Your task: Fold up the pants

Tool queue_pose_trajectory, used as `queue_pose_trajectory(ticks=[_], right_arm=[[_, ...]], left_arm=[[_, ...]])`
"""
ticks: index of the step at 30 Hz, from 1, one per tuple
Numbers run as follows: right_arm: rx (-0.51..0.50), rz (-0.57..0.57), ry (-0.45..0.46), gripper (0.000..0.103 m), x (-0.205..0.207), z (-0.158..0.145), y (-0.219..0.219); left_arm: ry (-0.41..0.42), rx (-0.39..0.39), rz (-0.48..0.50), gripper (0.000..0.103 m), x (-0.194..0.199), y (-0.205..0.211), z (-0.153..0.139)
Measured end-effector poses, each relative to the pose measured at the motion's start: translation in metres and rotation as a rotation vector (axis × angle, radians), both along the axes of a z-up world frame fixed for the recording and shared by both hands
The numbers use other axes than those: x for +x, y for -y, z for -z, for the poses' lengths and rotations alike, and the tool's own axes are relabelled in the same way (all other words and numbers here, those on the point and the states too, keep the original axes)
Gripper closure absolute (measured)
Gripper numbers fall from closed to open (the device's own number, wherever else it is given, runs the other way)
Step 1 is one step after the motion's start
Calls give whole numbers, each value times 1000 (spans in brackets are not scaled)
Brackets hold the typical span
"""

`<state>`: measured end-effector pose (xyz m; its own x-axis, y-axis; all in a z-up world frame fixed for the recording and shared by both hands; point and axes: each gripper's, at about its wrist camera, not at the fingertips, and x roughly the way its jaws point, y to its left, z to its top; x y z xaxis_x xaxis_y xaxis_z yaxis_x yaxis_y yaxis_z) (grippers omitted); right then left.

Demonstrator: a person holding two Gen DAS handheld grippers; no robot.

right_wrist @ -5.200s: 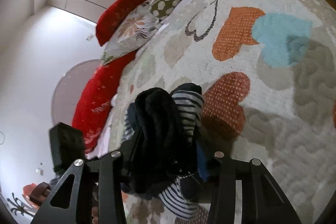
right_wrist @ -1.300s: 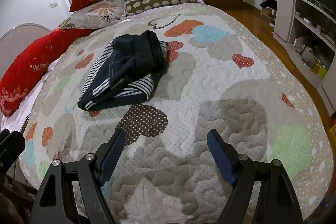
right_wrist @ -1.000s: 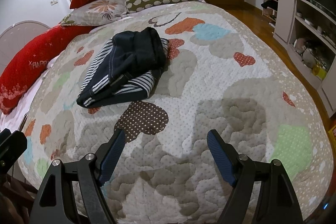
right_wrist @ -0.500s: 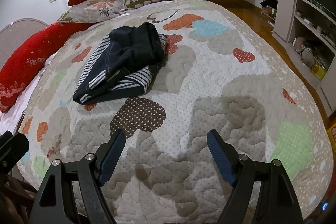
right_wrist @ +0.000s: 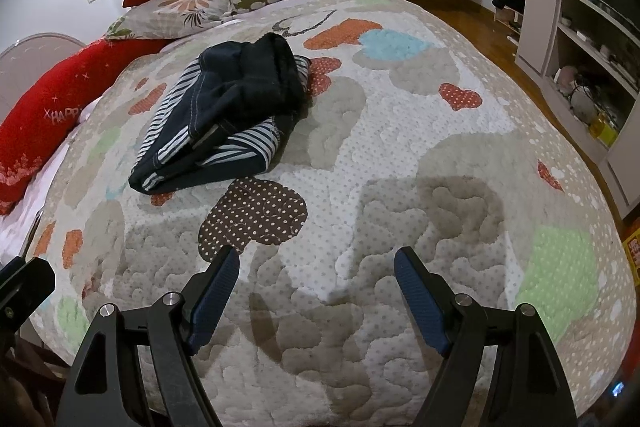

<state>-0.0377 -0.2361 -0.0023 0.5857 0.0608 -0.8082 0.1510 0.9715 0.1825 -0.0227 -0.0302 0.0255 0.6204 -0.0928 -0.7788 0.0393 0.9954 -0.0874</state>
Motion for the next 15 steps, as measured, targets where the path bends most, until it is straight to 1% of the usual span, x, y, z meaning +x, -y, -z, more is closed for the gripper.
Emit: queue_pose_trajectory(ticks=[15], right_arm=[[-24,-13,-6,20,0,2,-8]], left_arm=[[-16,-17,-8,0,2,-5,5]])
